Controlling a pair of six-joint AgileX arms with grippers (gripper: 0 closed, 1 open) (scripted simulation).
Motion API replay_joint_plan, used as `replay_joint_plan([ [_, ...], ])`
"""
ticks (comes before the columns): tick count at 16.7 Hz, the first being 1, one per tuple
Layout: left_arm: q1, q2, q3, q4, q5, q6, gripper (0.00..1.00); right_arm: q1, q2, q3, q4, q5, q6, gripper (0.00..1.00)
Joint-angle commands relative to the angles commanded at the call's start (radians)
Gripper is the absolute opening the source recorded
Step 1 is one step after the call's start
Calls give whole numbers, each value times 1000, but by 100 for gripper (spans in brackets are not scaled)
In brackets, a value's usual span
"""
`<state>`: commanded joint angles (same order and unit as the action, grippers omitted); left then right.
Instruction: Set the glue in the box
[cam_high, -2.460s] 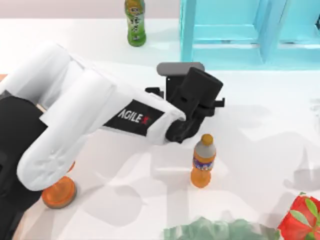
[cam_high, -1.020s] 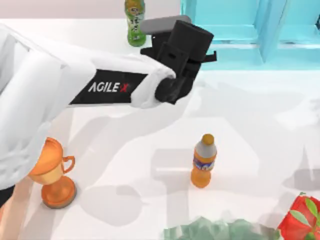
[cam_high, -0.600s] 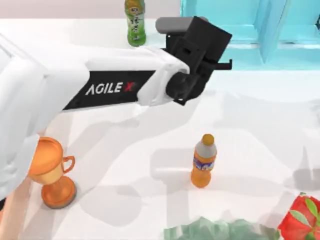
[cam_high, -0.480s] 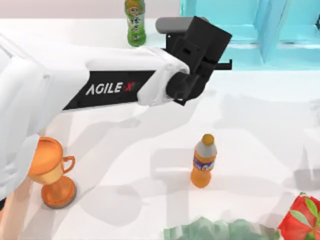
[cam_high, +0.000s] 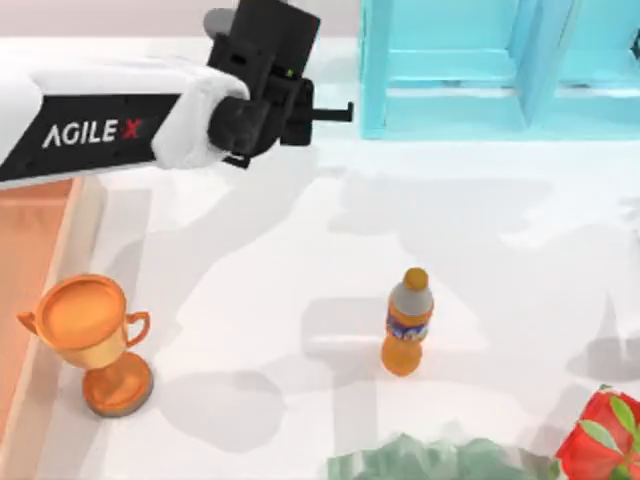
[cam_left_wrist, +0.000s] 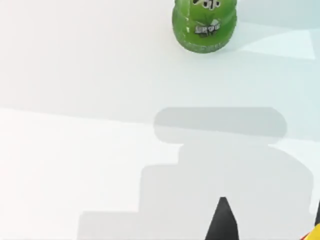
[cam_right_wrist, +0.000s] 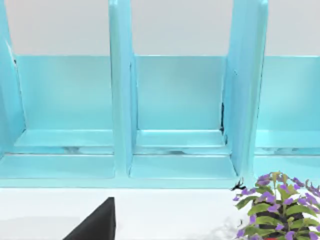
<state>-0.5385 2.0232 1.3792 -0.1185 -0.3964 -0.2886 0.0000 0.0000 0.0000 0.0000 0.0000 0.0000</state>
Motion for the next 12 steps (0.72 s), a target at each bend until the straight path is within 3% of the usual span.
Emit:
replay_joint_plan([
  [8,700,-462,-436,-28,504,414,0,0,0,0,0,0,0,100],
  [12,957,-737,-679,-37,738,579,0,0,0,0,0,0,0,100],
])
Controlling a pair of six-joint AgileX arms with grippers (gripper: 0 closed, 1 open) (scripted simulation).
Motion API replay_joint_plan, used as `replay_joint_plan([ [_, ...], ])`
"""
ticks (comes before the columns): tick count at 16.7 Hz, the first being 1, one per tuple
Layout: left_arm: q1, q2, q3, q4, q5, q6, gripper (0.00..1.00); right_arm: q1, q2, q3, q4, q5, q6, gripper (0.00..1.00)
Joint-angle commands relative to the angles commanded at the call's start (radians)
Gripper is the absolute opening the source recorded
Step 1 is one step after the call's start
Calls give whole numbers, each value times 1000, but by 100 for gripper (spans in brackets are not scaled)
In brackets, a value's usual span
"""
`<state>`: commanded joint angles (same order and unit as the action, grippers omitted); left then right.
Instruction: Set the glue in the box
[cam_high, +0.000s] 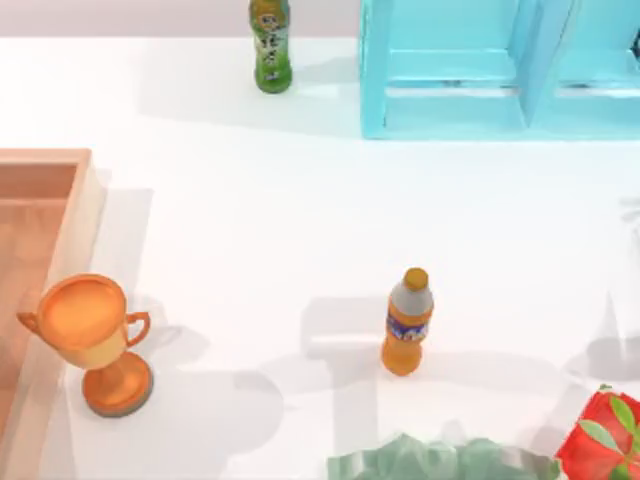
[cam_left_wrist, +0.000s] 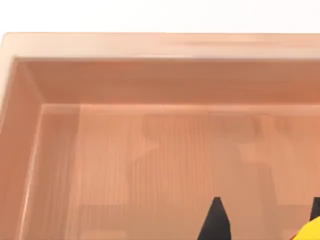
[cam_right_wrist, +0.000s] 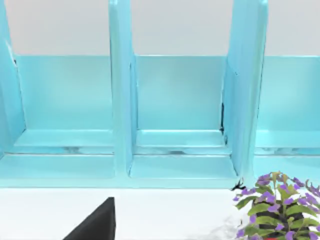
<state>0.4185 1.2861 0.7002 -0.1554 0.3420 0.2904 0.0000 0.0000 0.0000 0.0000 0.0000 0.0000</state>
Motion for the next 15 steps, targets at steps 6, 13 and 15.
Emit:
replay_joint_plan([
  [6,189,-246,-217,-2,186,119,0,0,0,0,0,0,0,100],
  [13,185,-236,-223,10,187,120,0,0,0,0,0,0,0,100],
  [15,174,-196,-226,55,178,112,0,0,0,0,0,0,0,100],
])
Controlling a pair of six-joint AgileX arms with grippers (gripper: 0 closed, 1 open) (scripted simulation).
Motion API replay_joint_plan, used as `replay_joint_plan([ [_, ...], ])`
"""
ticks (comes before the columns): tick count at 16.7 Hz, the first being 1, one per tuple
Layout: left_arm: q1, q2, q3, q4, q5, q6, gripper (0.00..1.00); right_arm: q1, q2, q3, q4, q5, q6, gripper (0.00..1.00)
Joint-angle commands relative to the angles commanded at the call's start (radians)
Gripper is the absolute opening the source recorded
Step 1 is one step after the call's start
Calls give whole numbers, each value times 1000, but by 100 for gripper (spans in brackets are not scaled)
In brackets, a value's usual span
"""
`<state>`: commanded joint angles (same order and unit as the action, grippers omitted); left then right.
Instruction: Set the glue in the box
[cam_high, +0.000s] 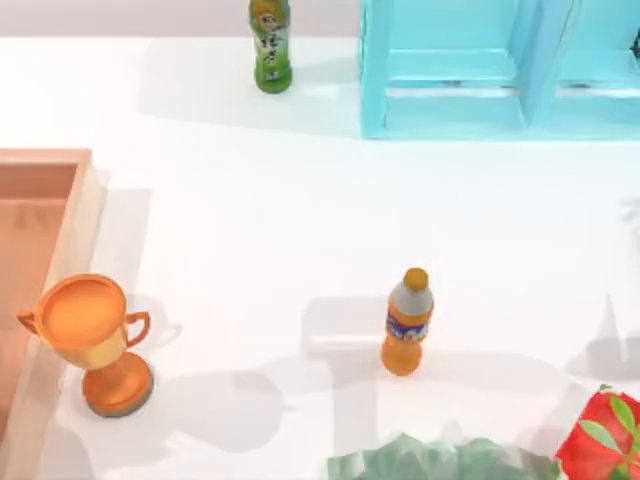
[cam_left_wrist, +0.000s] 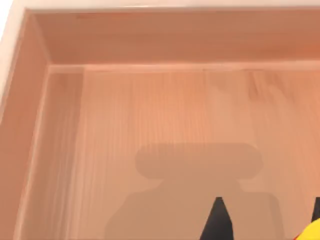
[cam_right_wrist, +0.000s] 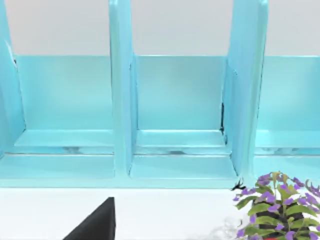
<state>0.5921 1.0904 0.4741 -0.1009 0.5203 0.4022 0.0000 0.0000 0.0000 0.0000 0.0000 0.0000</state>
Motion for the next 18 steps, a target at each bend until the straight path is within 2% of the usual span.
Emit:
replay_joint_plan([
  [12,-95,249,-34,320,-74,-69,0,0,0,0,0,0,0,100],
  [18,-105,268,-37,348,-81,-76,0,0,0,0,0,0,0,100],
])
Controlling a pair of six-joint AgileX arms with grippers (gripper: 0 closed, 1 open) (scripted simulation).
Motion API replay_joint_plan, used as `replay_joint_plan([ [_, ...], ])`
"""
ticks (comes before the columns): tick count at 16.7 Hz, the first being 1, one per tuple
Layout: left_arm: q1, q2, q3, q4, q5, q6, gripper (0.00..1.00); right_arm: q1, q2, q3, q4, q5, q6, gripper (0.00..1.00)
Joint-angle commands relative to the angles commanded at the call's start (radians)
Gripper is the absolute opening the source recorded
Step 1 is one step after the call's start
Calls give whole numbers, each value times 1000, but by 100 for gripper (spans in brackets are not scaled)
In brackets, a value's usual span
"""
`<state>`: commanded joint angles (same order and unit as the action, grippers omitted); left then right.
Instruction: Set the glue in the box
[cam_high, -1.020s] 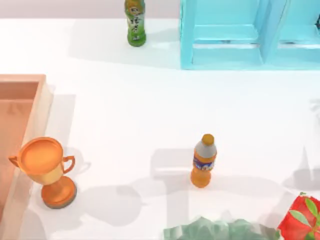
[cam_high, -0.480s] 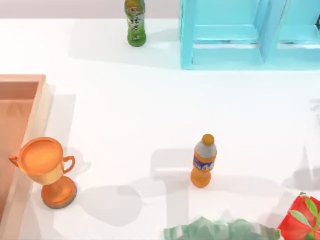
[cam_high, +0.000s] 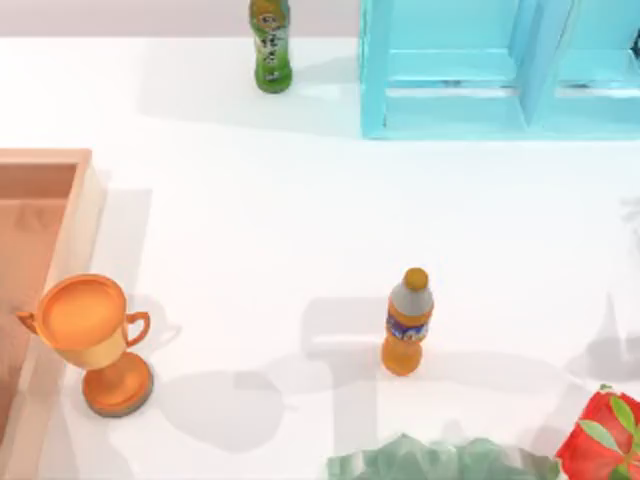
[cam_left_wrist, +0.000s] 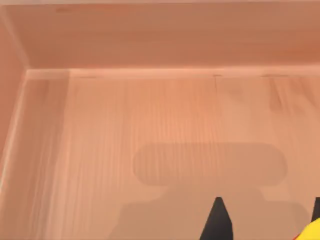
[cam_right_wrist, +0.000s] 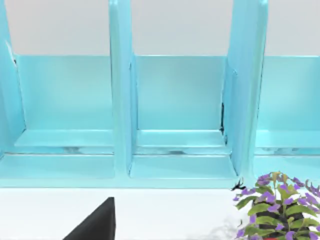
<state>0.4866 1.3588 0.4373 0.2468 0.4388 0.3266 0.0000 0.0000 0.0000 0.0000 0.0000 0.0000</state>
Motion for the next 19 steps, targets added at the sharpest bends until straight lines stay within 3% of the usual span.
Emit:
replay_joint_plan([
  [13,0,0,0,0,0,0,98,0,0,0,0,0,0,100],
  [19,0,0,0,0,0,0,100,0,0,0,0,0,0,100],
])
